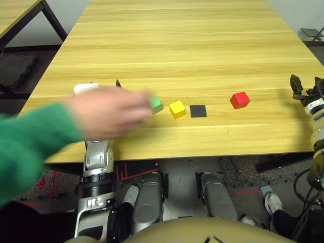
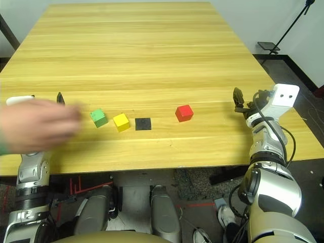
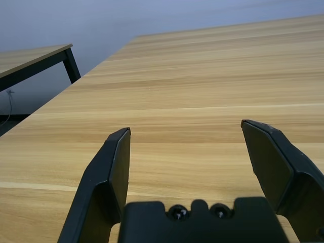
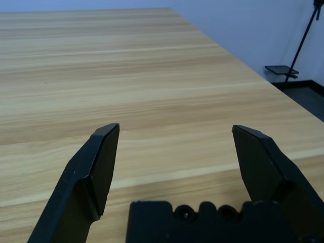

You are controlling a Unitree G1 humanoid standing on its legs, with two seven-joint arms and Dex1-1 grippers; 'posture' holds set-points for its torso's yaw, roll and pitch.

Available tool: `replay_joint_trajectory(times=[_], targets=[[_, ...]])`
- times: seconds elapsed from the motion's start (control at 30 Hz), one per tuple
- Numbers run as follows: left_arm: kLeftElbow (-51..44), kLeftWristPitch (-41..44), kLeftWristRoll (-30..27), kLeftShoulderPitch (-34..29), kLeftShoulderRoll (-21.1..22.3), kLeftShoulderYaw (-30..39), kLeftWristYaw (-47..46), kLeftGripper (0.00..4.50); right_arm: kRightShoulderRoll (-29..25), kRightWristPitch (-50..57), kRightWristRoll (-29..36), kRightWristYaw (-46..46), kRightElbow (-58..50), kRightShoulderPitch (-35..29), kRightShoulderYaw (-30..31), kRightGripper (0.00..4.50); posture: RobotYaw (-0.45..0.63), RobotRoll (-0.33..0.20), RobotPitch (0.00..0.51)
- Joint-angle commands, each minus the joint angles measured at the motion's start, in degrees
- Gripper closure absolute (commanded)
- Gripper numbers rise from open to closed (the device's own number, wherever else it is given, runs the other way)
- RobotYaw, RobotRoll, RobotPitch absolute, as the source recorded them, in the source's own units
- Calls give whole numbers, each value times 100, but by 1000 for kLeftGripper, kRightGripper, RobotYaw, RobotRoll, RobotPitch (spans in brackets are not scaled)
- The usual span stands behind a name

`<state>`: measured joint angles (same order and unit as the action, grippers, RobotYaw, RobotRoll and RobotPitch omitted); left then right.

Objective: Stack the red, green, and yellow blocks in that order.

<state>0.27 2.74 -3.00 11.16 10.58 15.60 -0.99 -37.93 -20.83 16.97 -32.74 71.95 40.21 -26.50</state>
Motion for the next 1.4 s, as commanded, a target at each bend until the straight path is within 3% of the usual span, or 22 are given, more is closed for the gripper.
replay_joint_trajectory(times=[0.03,0.23,0.37,0.47,0.63,0.77,0.97,1.37,1.4], targets=[[186,-8,84,-157,136,195,-190,51,-67,113,-8,12,124,97,-41,0,158,-148,111],[-660,478,-388,-198,309,321,105,51,-161,408,-235,-706,-9,556,318,0,158,-147,122],[-1434,1232,-1487,-15,839,30,1458,51,-260,1002,-564,-2297,-264,1132,989,0,206,-160,116],[-1941,2119,-2358,229,1517,-223,2499,51,-391,1418,-1068,-3990,-599,1379,1910,0,219,-176,111],[-2078,2765,-2902,551,2191,-550,3409,51,-513,1087,-1753,-5719,-770,1779,2994,0,235,-183,103],[-2054,2922,-2904,712,2394,-776,3701,51,-461,427,-2384,-5821,-478,2149,3572,0,288,-187,91],[-2264,3190,-2892,855,2337,-1024,3612,51,-188,-250,-3134,-5279,112,2651,4095,0,349,-191,86],[-3072,3715,-3015,238,2313,-841,3114,51,261,-754,-4014,-4566,459,2885,4644,0,458,-199,89],[-3115,3730,-3015,193,2297,-823,3075,11,294,-749,-4051,-4494,476,2883,4665,182,463,-199,90]])
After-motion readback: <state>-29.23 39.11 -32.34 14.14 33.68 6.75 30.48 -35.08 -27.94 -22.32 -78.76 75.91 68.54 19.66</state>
